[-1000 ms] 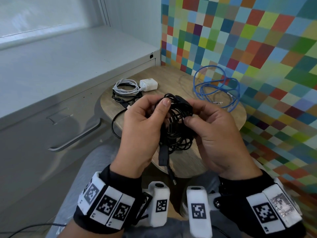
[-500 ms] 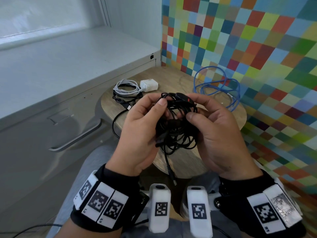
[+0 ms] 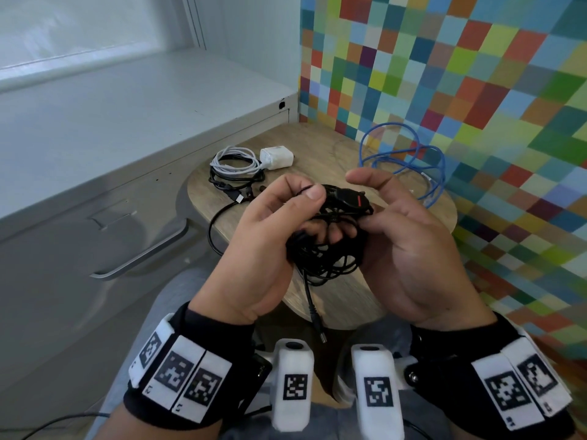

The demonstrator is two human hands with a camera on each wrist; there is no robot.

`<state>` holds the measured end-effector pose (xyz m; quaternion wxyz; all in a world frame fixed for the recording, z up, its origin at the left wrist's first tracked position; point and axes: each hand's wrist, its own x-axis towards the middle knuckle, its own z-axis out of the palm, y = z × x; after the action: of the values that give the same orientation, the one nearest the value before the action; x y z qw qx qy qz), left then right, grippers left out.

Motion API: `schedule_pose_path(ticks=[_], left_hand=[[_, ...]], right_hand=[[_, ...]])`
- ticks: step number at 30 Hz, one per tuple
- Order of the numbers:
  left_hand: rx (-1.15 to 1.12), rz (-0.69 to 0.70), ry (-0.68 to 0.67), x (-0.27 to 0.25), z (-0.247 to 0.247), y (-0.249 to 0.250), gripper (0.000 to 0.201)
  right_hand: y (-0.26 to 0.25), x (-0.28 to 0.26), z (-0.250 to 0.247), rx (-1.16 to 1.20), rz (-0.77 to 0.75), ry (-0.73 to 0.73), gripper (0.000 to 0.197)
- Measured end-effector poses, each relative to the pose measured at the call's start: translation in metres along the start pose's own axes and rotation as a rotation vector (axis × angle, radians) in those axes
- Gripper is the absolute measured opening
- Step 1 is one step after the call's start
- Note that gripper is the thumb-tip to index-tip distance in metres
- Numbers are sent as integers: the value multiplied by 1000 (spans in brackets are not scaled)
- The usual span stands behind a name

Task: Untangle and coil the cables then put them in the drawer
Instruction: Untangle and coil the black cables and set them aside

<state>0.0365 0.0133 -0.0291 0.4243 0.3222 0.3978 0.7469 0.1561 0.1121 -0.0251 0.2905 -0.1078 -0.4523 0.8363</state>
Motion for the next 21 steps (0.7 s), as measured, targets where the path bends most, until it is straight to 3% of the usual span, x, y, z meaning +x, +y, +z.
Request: schedule_pose_path(ticks=[6, 9, 13, 16, 21], left_hand=[[-62, 12, -160, 0, -11, -1, 44], [-54, -34, -164, 1, -16, 0, 40], [-42, -49, -32, 2, -11, -3, 10], [-86, -21, 83, 4, -5, -8, 8], [29, 57, 189, 6, -2, -11, 8]], right_hand=[[-1, -4, -3, -182, -34, -34, 59], [-2, -5, -3, -276, -69, -25, 64], [3, -1, -6, -362, -103, 37, 46], [7, 2, -7, -378, -108, 61, 31], [8, -1, -7, -354, -40, 40, 28]])
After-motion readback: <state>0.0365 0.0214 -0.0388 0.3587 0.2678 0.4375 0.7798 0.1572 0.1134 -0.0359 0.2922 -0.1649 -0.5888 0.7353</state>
